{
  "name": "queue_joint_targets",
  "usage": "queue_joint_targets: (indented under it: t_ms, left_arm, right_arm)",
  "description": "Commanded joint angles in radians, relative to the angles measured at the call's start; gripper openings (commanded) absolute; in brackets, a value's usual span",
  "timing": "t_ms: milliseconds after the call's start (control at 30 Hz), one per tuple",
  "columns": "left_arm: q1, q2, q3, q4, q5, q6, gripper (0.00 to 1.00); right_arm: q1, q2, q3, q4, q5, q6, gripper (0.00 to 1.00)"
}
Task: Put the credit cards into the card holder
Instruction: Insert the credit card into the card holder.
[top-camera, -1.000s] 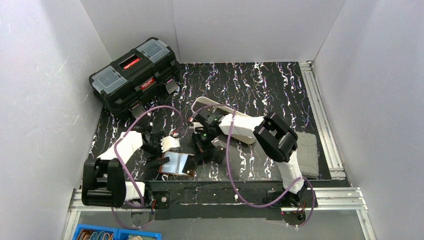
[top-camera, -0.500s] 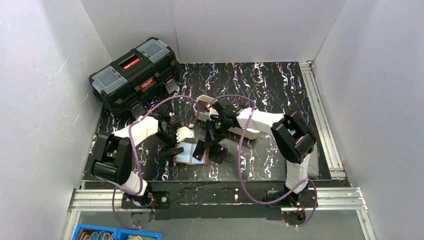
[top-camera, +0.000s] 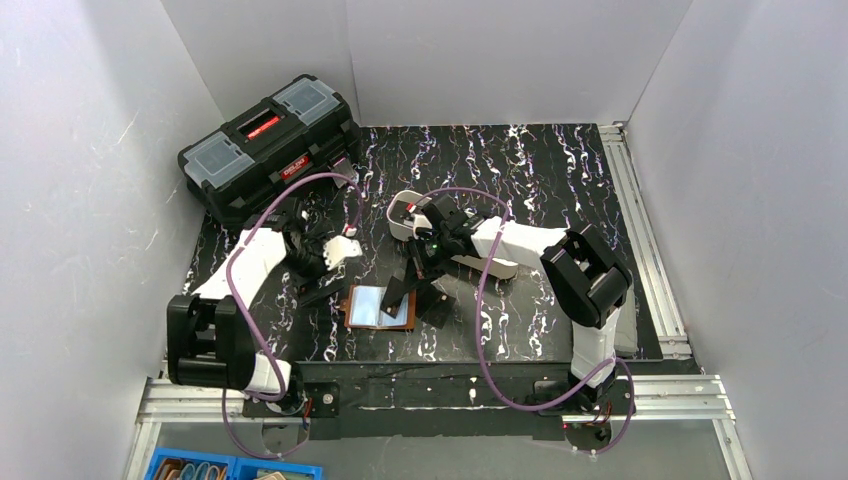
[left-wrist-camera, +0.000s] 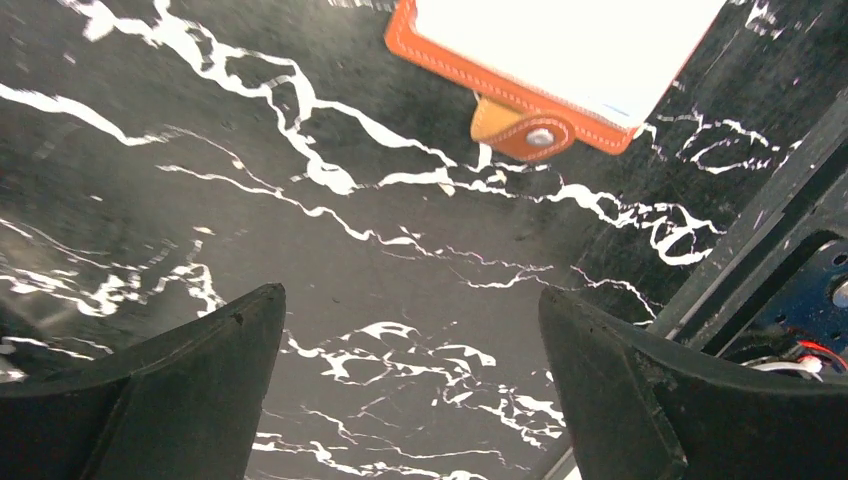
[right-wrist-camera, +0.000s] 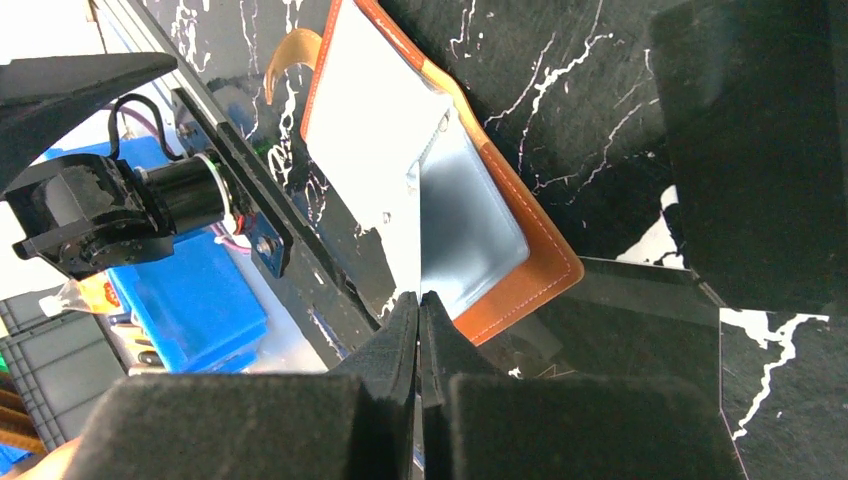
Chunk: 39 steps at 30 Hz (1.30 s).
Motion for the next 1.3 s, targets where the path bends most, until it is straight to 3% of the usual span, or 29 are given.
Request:
queue_joint_targets:
  t_ms: [0,133,433,833,1267]
  left_arm:
    - [-0.048,-0.009,0.046,-0.052,0.076,-0.021,0.98]
    - [-0.082,0.055,0.043,0.016,0.088,-0.08,0.98]
    - [-0.105,0.125,0.004,0.082,0.088,-0.063,0.98]
    - [-0.172,0.144,-0.029,0.163,0.043,-0.113,0.98]
    - [-0.177,0.11,-0.097,0.183,0.021,-0.097,0.98]
  right_arm:
    - [0.007,-0.008,0.001,0.053,0.003,0.012,0.01]
    - [0.007,-0.023,-0.007,0.054,-0.002,0.012,0.01]
    - [0.007,-0.056,-0.069,0.136,-0.053,0.042,0.01]
    - [-0.001,-0.131,-0.14,0.233,-0.092,0.078,0.01]
    - [-0.005,-0.055,-0.093,0.199,-0.081,0.066,0.01]
